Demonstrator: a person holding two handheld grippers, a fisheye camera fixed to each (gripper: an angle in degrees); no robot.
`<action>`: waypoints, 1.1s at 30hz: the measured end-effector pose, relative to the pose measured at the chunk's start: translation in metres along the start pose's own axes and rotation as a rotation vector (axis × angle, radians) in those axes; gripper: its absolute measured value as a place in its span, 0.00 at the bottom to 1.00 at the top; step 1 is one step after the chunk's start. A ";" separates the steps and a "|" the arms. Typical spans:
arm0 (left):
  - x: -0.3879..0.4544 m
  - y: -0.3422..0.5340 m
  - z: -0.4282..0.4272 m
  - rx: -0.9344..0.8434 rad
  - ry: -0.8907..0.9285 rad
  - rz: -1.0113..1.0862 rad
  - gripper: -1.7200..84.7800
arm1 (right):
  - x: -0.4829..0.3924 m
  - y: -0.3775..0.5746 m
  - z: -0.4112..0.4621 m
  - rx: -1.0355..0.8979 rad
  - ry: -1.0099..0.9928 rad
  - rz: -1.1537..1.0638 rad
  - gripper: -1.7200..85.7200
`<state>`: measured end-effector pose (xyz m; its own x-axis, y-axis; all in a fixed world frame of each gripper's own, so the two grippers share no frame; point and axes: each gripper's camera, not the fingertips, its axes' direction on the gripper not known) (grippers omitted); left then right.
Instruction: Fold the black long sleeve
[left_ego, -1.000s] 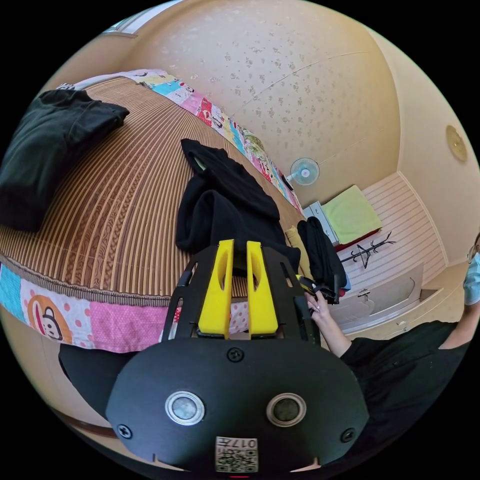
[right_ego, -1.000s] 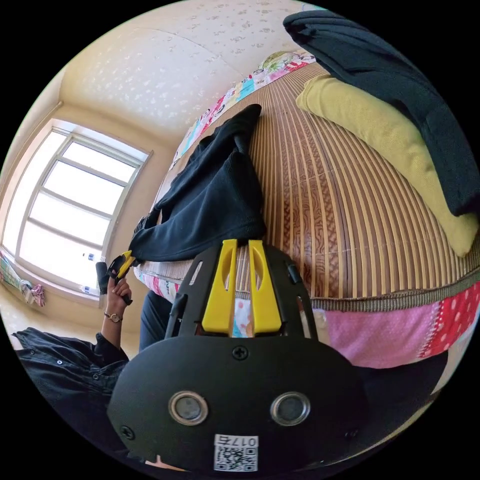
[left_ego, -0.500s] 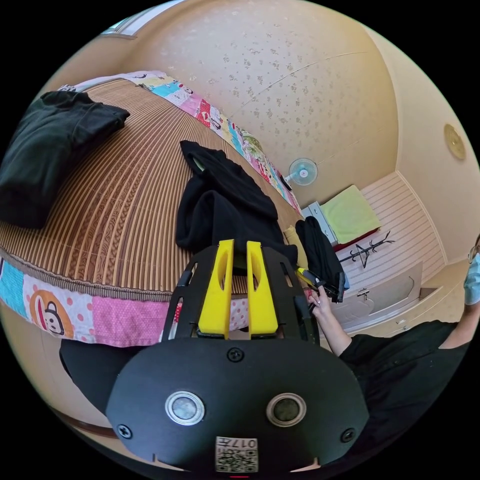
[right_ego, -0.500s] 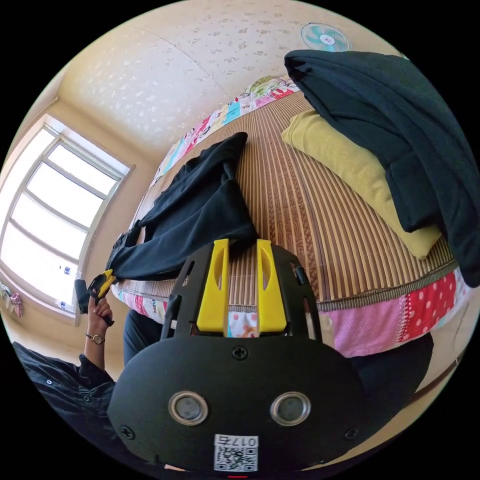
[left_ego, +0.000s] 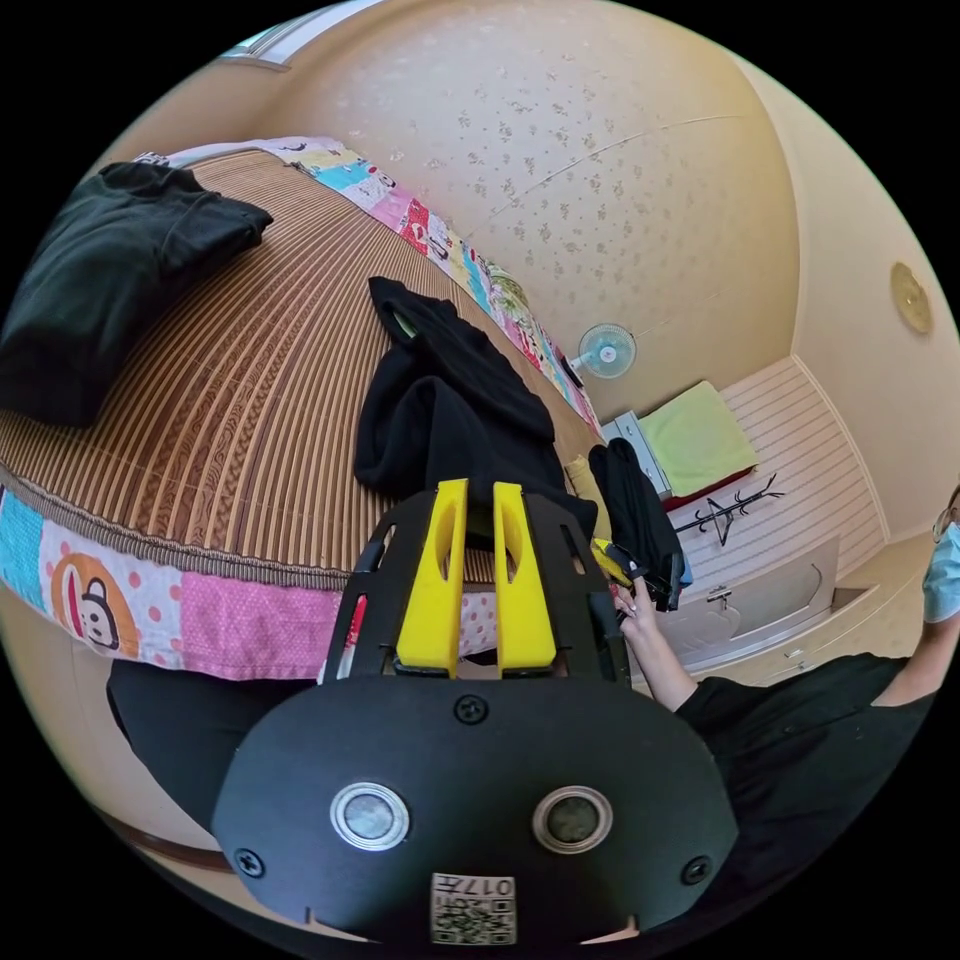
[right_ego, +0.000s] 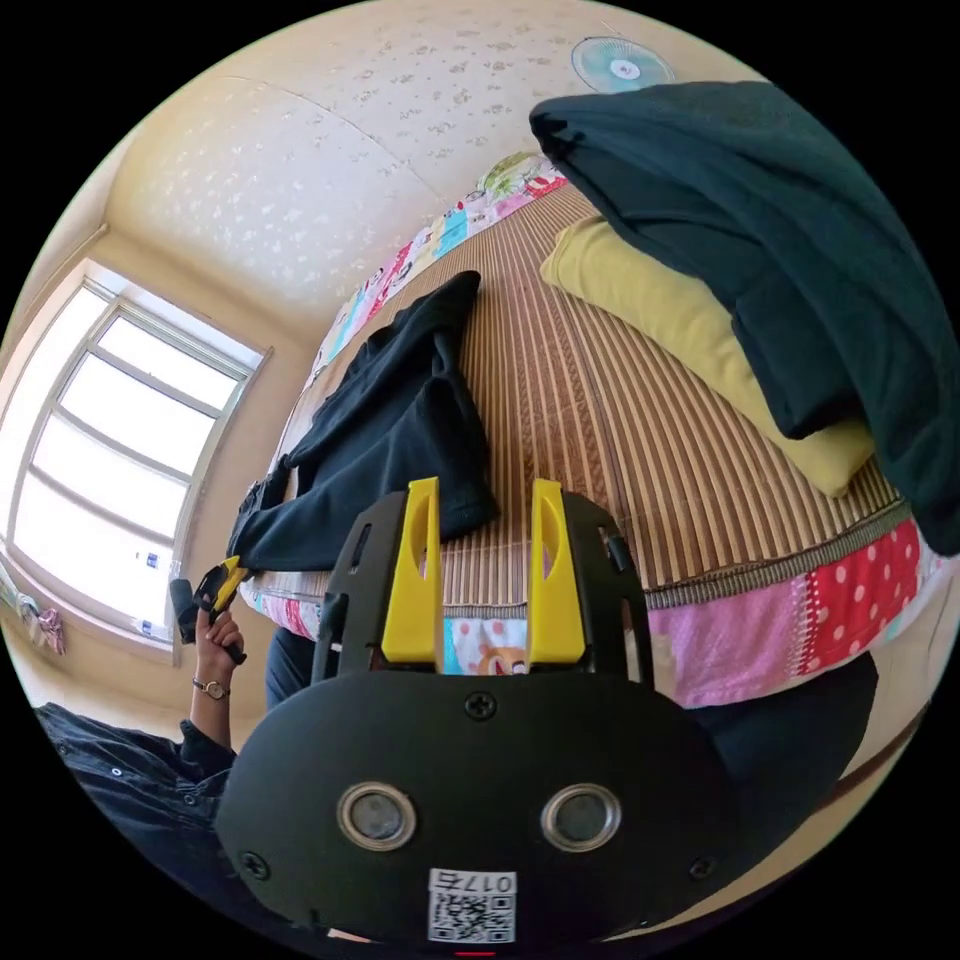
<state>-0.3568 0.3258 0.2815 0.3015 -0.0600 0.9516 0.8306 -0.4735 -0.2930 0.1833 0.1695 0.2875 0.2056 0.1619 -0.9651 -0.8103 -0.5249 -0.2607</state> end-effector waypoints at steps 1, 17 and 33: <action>0.000 0.001 0.000 0.001 0.005 -0.006 0.08 | 0.001 0.002 0.003 -0.023 -0.001 0.009 0.14; 0.027 0.010 -0.036 0.028 0.080 0.044 0.08 | -0.004 0.043 -0.123 0.113 -0.372 -0.005 0.06; 0.091 0.015 -0.153 0.272 0.259 0.273 0.07 | -0.064 0.102 -0.282 0.288 -0.713 -0.345 0.05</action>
<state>-0.3883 0.1786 0.3776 0.4282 -0.3847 0.8177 0.8402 -0.1637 -0.5170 0.2420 -0.1305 0.3163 0.1494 0.8140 -0.5613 -0.8939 -0.1314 -0.4285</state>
